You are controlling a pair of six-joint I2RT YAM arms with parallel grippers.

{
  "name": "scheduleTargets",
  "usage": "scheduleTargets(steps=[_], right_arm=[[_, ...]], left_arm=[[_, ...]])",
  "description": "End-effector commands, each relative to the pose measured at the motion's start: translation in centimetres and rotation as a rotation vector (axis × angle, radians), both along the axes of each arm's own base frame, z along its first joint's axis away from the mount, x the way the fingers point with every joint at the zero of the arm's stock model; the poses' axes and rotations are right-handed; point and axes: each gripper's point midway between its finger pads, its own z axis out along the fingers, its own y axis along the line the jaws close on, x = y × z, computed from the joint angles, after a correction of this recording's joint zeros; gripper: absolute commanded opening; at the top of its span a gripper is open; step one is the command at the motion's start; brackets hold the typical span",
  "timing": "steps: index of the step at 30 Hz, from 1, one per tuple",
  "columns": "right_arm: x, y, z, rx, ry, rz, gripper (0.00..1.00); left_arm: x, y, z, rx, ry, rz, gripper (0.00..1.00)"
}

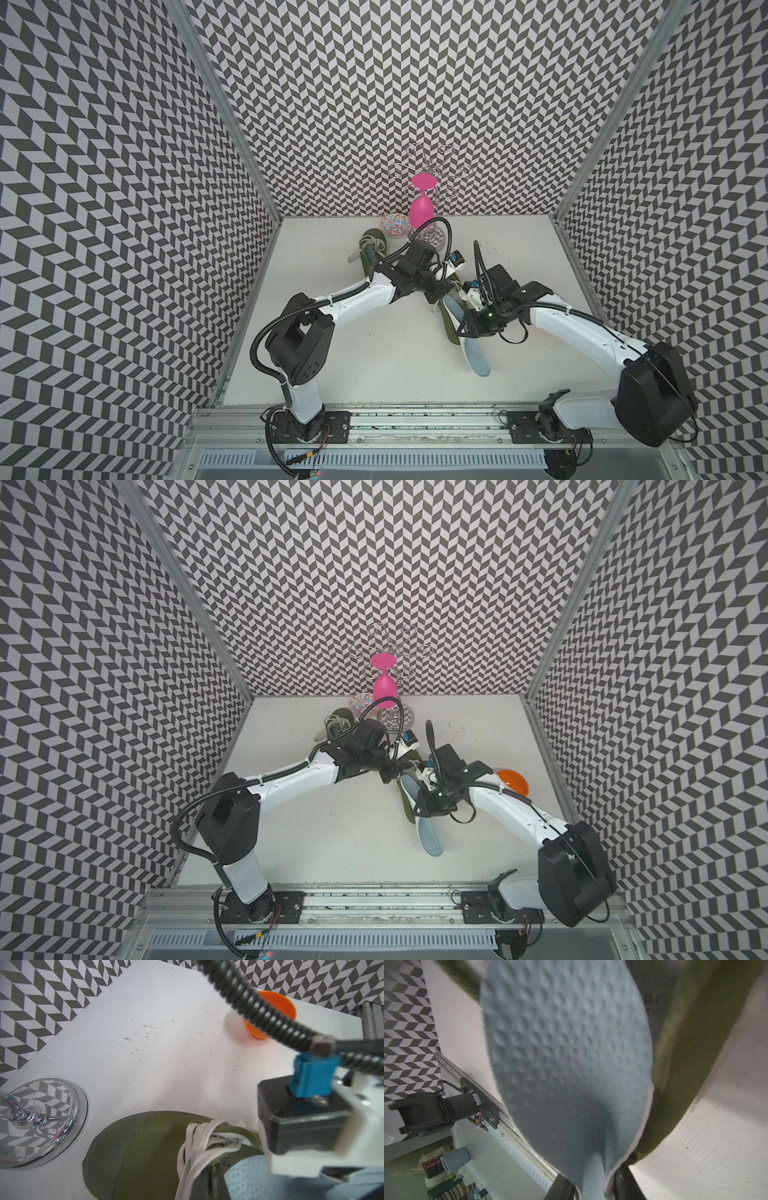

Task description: Insert the insole into the shoe

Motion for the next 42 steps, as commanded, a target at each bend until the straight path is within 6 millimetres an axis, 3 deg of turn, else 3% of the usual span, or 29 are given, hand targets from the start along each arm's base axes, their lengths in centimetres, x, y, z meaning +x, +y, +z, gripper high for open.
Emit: scheduleTargets(steps=[1, 9, 16, 26, 33, 38, 42], right_arm=[[0.6, -0.8, -0.9, -0.04, -0.016, -0.004, 0.31], [3.5, -0.5, 0.2, -0.079, -0.082, -0.021, 0.3], [6.1, -0.4, 2.3, -0.126, -0.189, 0.001, 0.31], [7.7, -2.0, 0.2, -0.256, -0.234, 0.0, 0.32], [10.1, 0.0, 1.4, -0.145, -0.337, -0.054, 0.35], [11.0, 0.8, 1.3, -0.161, -0.363, -0.038, 0.42], [10.2, 0.3, 0.6, -0.186, -0.328, -0.028, 0.53]], left_arm=[[-0.6, -0.4, 4.2, -0.068, -0.108, -0.038, 0.0], [-2.4, -1.1, 3.2, -0.054, -0.084, -0.088, 0.0], [-2.4, -1.3, 2.1, -0.039, -0.072, -0.108, 0.0], [-1.8, -1.3, 2.5, -0.101, -0.025, -0.116, 0.0], [-2.3, -0.9, 1.7, -0.124, 0.033, -0.132, 0.0], [-2.5, -1.0, 1.5, -0.127, 0.044, -0.139, 0.0], [-1.4, -0.4, 0.2, -0.113, 0.069, -0.092, 0.0]])
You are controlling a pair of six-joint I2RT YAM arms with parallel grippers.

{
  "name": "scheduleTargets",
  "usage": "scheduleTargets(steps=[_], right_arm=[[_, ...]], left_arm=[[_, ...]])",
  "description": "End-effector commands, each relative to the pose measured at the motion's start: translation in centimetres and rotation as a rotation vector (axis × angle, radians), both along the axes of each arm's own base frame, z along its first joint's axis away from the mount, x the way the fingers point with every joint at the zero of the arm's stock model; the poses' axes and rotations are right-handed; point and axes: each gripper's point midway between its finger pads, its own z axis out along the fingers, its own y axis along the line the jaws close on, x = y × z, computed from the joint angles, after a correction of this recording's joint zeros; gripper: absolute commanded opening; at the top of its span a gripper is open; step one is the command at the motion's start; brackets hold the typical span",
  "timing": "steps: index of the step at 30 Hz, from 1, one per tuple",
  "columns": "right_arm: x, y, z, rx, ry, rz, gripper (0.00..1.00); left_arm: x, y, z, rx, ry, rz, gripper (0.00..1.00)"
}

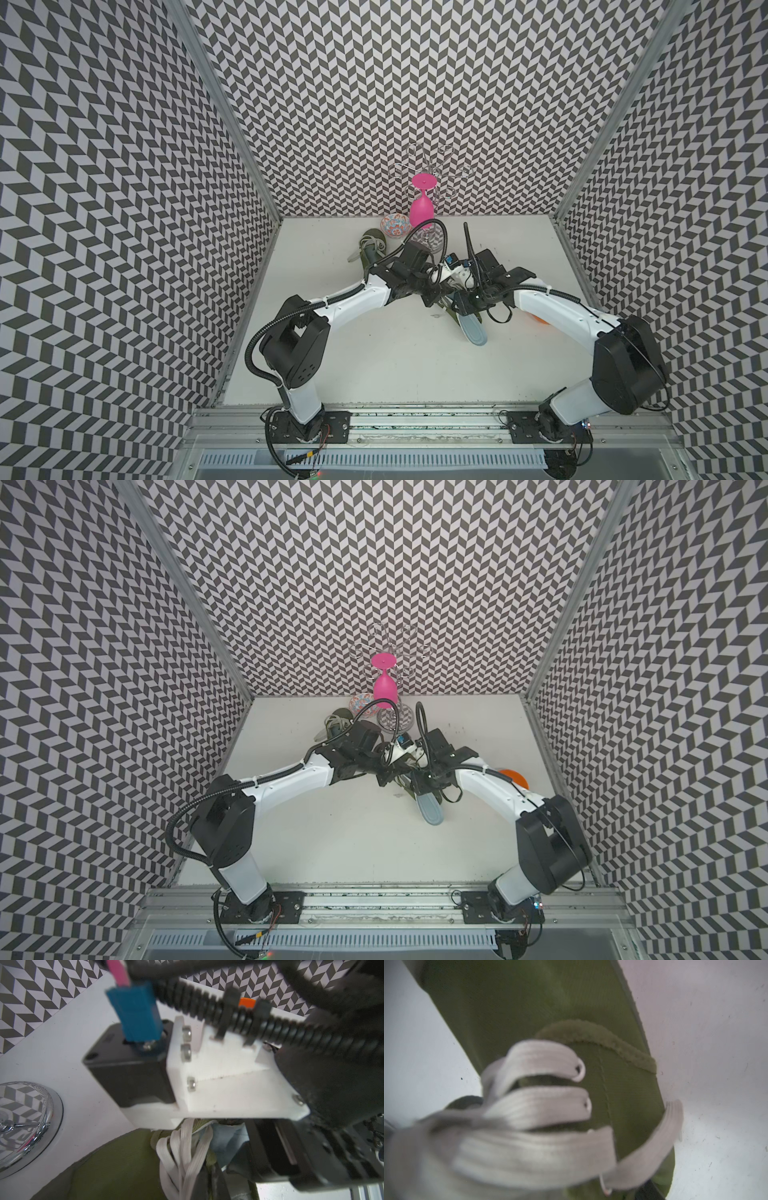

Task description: Insert the insole into the shoe

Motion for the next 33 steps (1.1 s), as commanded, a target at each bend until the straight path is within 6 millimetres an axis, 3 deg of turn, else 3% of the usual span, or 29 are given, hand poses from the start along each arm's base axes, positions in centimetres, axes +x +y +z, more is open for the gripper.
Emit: scheduleTargets(steps=[1, 8, 14, 20, 25, 29, 33], right_arm=[[1.3, 0.1, 0.7, -0.007, -0.056, -0.007, 0.55], [-1.4, -1.6, 0.2, -0.011, 0.037, -0.054, 0.69], [-2.8, -2.2, -1.1, -0.016, 0.105, -0.067, 0.71], [-3.5, -2.1, 0.4, 0.063, 0.139, -0.1, 0.73], [-4.8, -2.2, -0.2, 0.083, 0.181, -0.109, 0.74], [-4.4, -2.3, -1.5, 0.077, 0.176, -0.132, 0.74], [-2.6, -2.5, -2.4, 0.052, 0.135, -0.182, 0.73]], left_arm=[[0.3, -0.5, 0.2, -0.053, 0.011, -0.015, 0.0], [1.3, 0.7, -2.0, -0.025, 0.037, 0.036, 0.0], [1.8, 1.0, -2.9, -0.025, 0.05, 0.06, 0.0], [2.3, 1.2, -3.5, -0.008, 0.059, 0.088, 0.0], [2.6, 1.1, -3.4, -0.01, 0.063, 0.099, 0.0], [2.7, 0.7, -2.9, -0.026, 0.073, 0.094, 0.0], [2.5, 0.6, -2.5, -0.033, 0.071, 0.094, 0.0]])
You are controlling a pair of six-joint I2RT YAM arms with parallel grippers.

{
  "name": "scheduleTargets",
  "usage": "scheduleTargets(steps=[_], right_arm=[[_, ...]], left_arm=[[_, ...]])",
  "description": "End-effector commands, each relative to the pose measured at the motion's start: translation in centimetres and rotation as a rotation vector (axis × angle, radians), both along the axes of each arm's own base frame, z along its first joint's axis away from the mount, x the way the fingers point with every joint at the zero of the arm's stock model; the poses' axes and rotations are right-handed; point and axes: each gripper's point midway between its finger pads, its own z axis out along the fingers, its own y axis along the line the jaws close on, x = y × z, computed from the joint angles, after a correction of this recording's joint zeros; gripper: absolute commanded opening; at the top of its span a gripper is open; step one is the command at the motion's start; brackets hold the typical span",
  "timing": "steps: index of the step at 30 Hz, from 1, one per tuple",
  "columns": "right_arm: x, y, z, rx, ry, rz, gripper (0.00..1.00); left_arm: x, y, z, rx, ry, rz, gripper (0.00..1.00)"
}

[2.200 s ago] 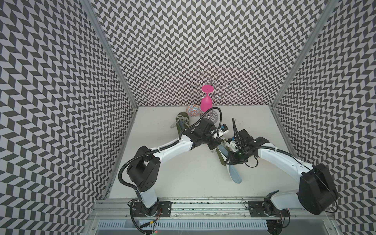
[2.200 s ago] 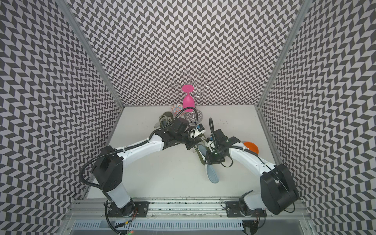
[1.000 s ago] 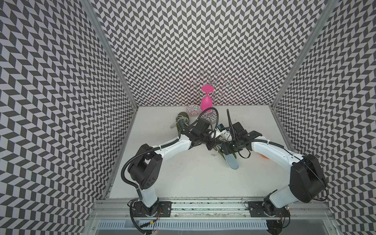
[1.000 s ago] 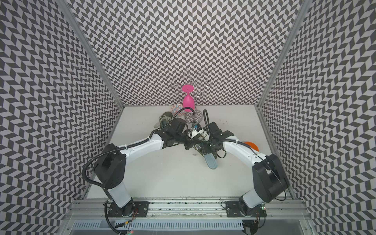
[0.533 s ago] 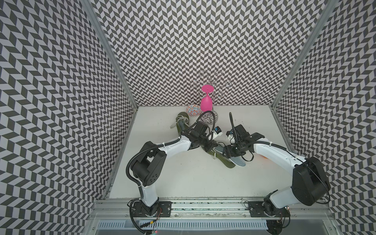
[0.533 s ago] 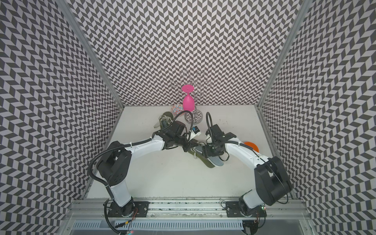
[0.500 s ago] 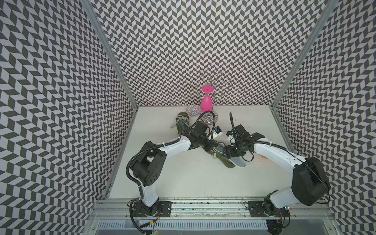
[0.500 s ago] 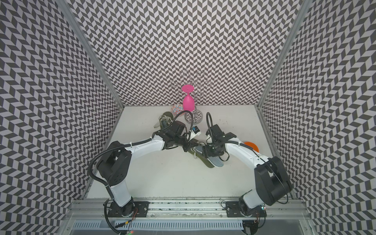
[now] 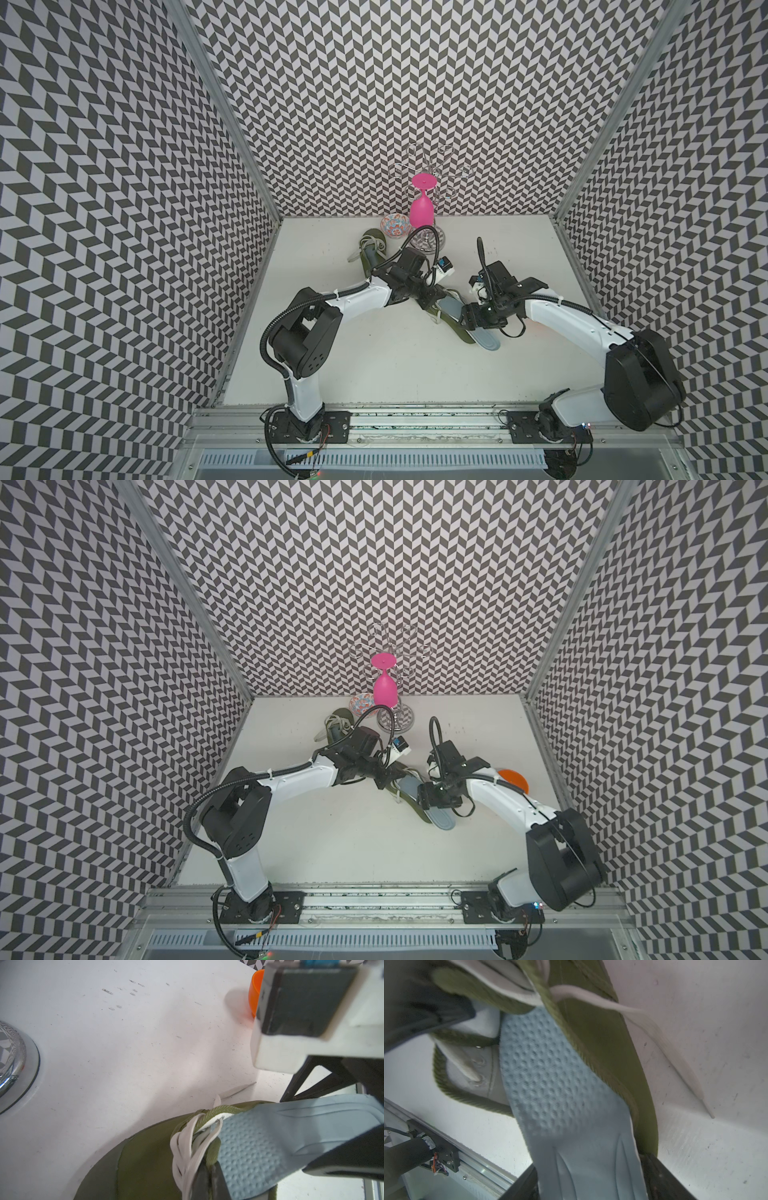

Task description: Insert the insole into the shoe

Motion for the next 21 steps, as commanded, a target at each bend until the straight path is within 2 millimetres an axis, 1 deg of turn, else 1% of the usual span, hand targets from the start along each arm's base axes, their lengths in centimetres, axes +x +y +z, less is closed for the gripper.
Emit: scheduleTargets(steps=[1, 6, 9, 11, 14, 17, 19, 21], right_arm=[[2.7, -0.1, -0.1, -0.019, -0.074, -0.068, 0.72], [5.8, 0.1, 1.5, -0.033, -0.174, -0.117, 0.67], [7.4, 1.0, 2.5, -0.02, -0.205, -0.08, 0.65], [8.0, 1.4, 2.7, -0.025, -0.214, -0.056, 0.65], [7.9, 1.7, 2.4, -0.034, -0.203, -0.023, 0.66], [7.1, 1.3, 1.5, -0.049, -0.18, -0.005, 0.7], [6.2, 1.0, 1.0, -0.058, -0.153, 0.007, 0.72], [5.6, 0.9, 1.6, -0.049, -0.15, 0.0, 0.73]], left_arm=[[0.9, -0.9, 2.2, -0.052, -0.048, 0.0, 0.0], [0.4, -0.8, 2.3, -0.054, -0.042, -0.014, 0.0], [0.2, -1.2, 2.2, -0.052, -0.046, -0.019, 0.0], [0.5, -1.3, 2.3, -0.06, -0.038, -0.009, 0.0], [1.1, -1.4, 2.3, -0.06, -0.02, 0.017, 0.0], [1.5, -1.5, 2.1, -0.06, -0.004, 0.033, 0.0], [1.6, -1.5, 2.0, -0.06, -0.003, 0.042, 0.0], [1.8, -1.4, 1.7, -0.052, 0.0, 0.05, 0.0]])
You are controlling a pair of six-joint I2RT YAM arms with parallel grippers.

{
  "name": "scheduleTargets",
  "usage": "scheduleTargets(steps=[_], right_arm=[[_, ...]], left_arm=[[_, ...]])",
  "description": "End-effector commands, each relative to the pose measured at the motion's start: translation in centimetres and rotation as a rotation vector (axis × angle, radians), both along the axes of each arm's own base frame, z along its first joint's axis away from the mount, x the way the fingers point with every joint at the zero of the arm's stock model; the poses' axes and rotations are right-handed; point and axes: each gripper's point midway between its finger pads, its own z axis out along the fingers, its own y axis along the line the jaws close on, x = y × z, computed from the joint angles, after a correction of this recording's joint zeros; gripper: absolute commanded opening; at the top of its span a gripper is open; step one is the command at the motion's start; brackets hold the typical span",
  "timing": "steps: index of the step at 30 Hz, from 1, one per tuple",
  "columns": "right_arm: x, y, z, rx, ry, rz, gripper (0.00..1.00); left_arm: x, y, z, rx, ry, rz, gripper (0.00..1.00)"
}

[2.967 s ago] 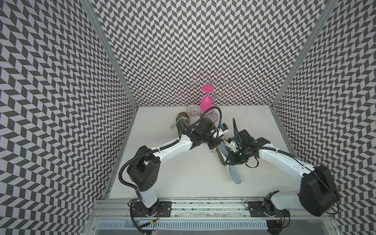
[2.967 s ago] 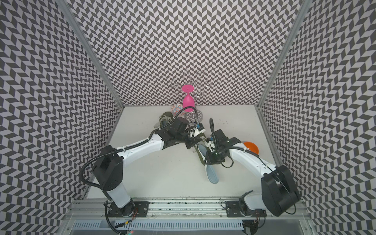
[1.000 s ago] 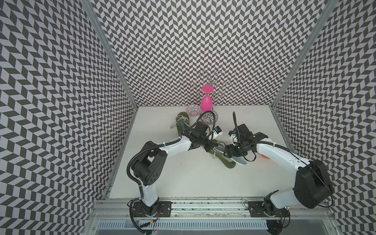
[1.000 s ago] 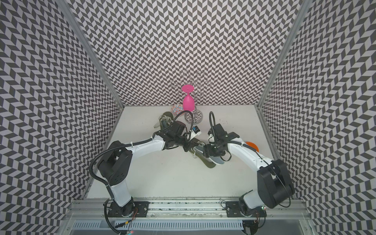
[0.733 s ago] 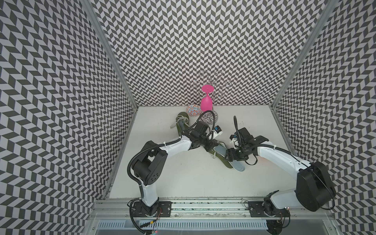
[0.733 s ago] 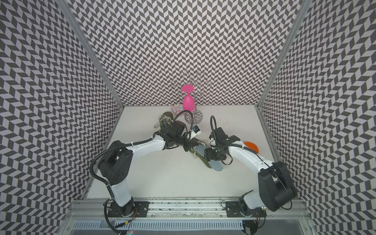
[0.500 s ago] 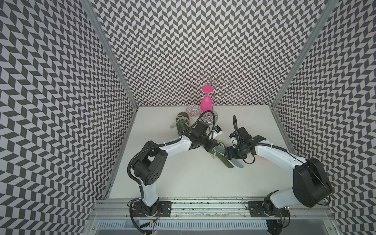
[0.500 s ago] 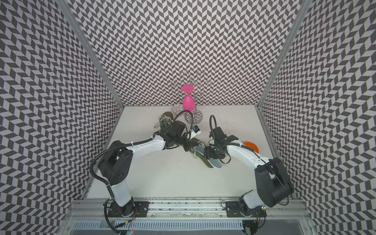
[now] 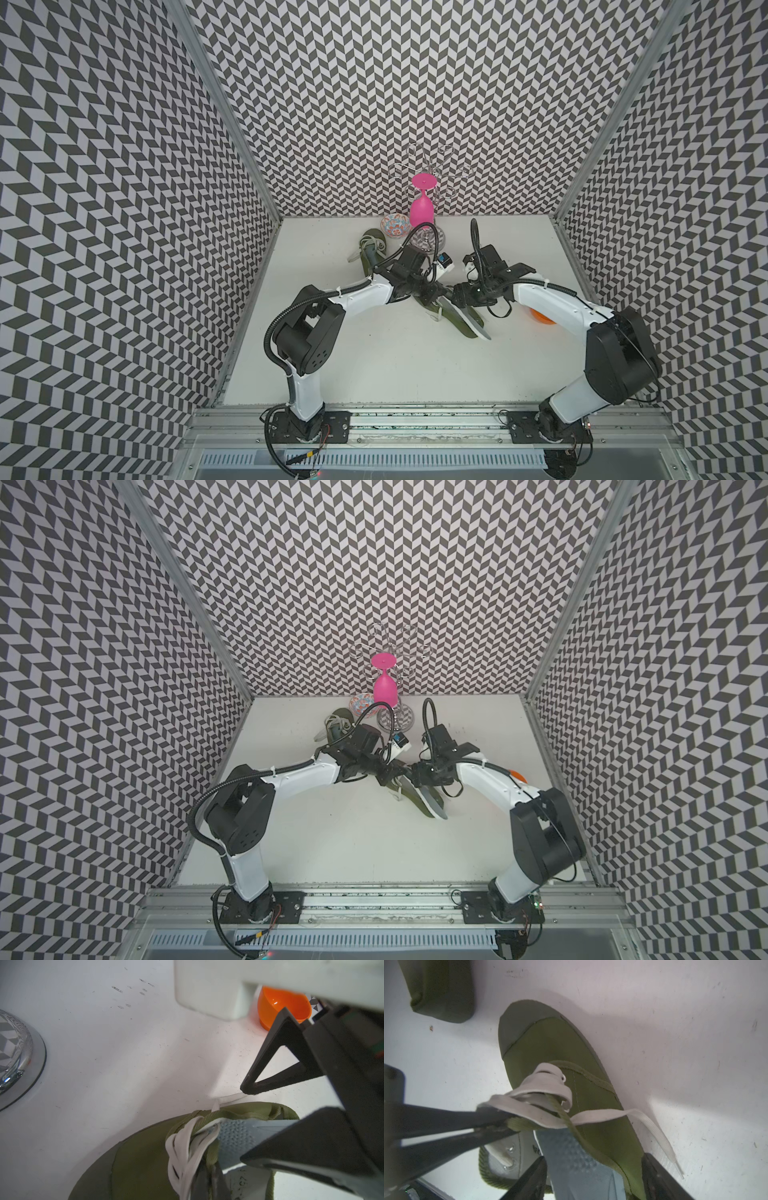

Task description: Insert the insole into the shoe

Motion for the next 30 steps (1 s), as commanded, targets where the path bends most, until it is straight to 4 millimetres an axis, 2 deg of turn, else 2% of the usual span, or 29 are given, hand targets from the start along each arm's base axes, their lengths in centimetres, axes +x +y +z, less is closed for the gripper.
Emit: scheduleTargets(steps=[1, 5, 7, 13, 17, 22, 27, 30], right_arm=[[-1.2, -0.3, 0.9, 0.004, 0.004, 0.014, 0.74], [-2.0, -0.7, 3.1, 0.055, 0.01, -0.021, 0.75], [-2.6, -1.4, 3.3, 0.083, 0.044, -0.065, 0.75], [-5.8, -4.1, 0.3, 0.136, 0.189, -0.174, 0.72], [-7.2, -5.6, -0.8, 0.202, 0.253, -0.257, 0.71], [-8.8, -4.2, -1.4, 0.343, 0.342, -0.272, 0.69], [-9.2, -2.3, -1.3, 0.495, 0.412, -0.297, 0.66], [-9.0, -1.9, -1.0, 0.532, 0.424, -0.314, 0.65]], left_arm=[[1.0, -0.9, 1.7, -0.036, -0.038, 0.013, 0.0], [1.2, -0.6, 1.3, -0.018, -0.043, 0.025, 0.0], [1.5, -0.4, 1.1, -0.005, -0.049, 0.038, 0.0], [1.7, -0.5, 1.2, -0.005, -0.055, 0.045, 0.0], [1.9, -0.5, 1.4, -0.004, -0.062, 0.049, 0.0], [2.1, -0.5, 1.3, 0.007, -0.07, 0.054, 0.0], [2.3, -0.4, 1.3, 0.014, -0.073, 0.067, 0.0], [2.4, -0.2, 1.3, 0.018, -0.076, 0.08, 0.0]])
